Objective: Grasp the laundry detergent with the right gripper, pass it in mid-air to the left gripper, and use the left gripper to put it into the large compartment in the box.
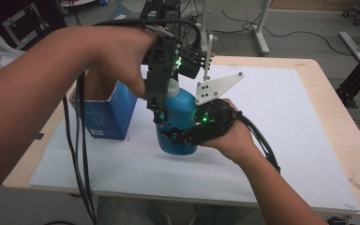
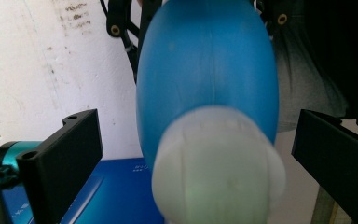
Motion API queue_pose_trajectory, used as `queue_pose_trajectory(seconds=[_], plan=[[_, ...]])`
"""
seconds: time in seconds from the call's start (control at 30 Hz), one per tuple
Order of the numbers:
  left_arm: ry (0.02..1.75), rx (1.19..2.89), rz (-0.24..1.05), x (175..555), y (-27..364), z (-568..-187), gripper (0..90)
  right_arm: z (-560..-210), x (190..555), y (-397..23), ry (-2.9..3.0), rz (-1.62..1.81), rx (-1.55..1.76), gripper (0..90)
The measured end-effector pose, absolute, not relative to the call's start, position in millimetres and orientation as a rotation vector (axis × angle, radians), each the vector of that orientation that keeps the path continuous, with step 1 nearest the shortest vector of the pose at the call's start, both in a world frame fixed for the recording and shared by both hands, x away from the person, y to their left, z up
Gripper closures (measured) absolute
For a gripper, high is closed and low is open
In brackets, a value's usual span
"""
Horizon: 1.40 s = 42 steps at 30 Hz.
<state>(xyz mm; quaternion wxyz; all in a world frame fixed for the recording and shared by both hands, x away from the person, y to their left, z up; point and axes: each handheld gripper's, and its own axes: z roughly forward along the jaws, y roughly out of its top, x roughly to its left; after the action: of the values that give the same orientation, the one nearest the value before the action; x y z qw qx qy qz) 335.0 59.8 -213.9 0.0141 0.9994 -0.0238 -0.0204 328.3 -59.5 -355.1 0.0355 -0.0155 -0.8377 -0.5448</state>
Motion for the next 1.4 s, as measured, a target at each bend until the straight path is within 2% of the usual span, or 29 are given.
queue_pose_trajectory(seconds=[0.97, 1.13, 1.17, 1.4], plan=[[-0.047, 3.128, -0.069, 334.9, 56.8, -223.8, 2.0, -352.6, 328.6, -49.7, -2.552, -1.702, -0.034, 46.7], [-0.052, 3.135, -0.052, 334.7, 56.5, -222.7, 6.0, -352.5, 329.5, -50.0, -2.550, -1.706, -0.037, 46.7], [-0.050, 3.130, -0.061, 335.1, 56.8, -222.7, 9.1, -352.6, 329.6, -50.1, -2.553, -1.707, -0.036, 46.7], [-0.039, 3.128, -0.050, 335.9, 57.7, -223.5, 9.3, -352.7, 330.5, -50.5, -2.559, -1.707, -0.037, 46.8]])
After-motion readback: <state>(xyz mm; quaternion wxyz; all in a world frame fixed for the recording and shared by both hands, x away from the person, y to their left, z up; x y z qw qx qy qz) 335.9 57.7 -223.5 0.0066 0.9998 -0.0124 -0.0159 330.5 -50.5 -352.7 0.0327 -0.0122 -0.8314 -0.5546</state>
